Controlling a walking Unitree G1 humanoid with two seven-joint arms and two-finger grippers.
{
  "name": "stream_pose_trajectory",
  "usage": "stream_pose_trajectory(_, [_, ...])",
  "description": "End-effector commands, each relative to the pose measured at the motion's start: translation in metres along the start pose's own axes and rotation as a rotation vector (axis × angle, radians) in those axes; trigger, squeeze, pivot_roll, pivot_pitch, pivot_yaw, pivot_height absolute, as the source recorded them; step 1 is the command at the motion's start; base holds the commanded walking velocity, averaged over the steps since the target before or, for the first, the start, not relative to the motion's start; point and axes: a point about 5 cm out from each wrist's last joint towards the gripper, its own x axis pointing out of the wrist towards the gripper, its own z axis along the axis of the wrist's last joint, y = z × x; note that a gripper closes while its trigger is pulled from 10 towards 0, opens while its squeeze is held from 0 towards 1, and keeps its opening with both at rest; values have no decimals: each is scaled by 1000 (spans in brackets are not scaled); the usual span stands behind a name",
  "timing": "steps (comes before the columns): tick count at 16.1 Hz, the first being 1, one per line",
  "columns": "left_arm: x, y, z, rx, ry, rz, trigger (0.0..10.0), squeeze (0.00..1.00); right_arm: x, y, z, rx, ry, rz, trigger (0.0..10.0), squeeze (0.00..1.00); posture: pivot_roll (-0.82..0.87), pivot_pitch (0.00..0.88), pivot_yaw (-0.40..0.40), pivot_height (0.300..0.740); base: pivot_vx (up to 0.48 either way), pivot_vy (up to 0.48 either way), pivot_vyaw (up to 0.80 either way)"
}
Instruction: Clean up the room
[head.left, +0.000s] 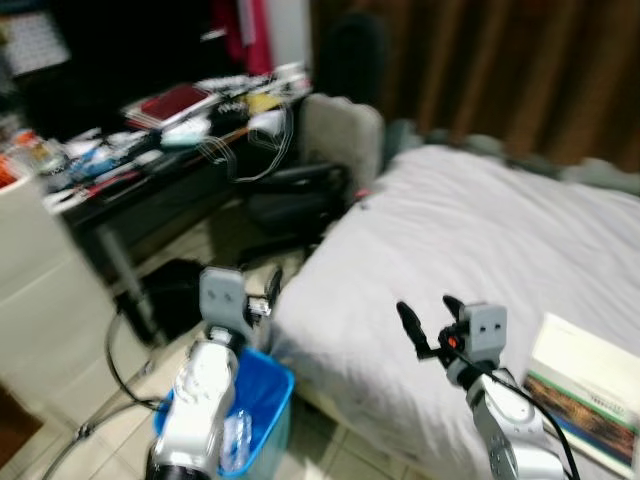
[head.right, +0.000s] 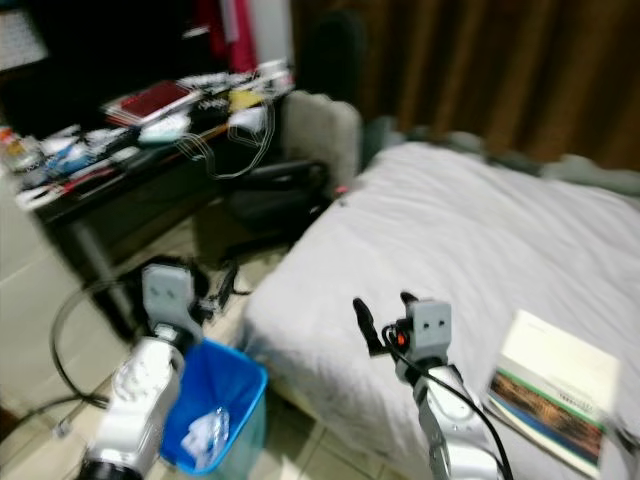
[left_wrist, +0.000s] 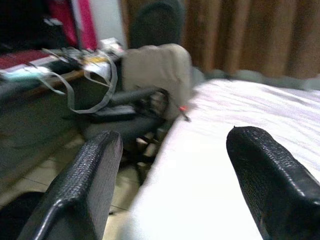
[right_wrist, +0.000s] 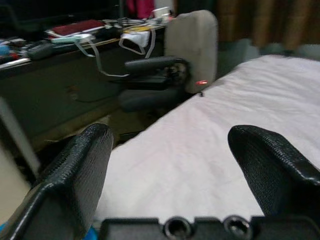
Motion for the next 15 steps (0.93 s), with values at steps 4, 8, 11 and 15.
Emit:
stream_pose_trajectory(4, [2,1,-16,5,104,4,10000,0,3,-5,-5,-19,23,-6,10000,0,-59,0,46,740,0,-240,-775])
stream_pose_trajectory(8, [2,-2,-25,15,143,-10,10000,0,-2,-1,-14,-21,46,3,10000,0,-74,0,53,740,0,-480,-775])
stream_pose_trajectory(11, [4,3,-31,27,168,15,10000,0,-4,0,-16,-20,56,10,10000,0,-88,0,43,740,0,-480,-775])
stream_pose_trajectory(15, [3,9,-31,-24,152,64,10000,0,-3,5,-20,-27,94,64,10000,0,-86,0,34,740,240,0,-387])
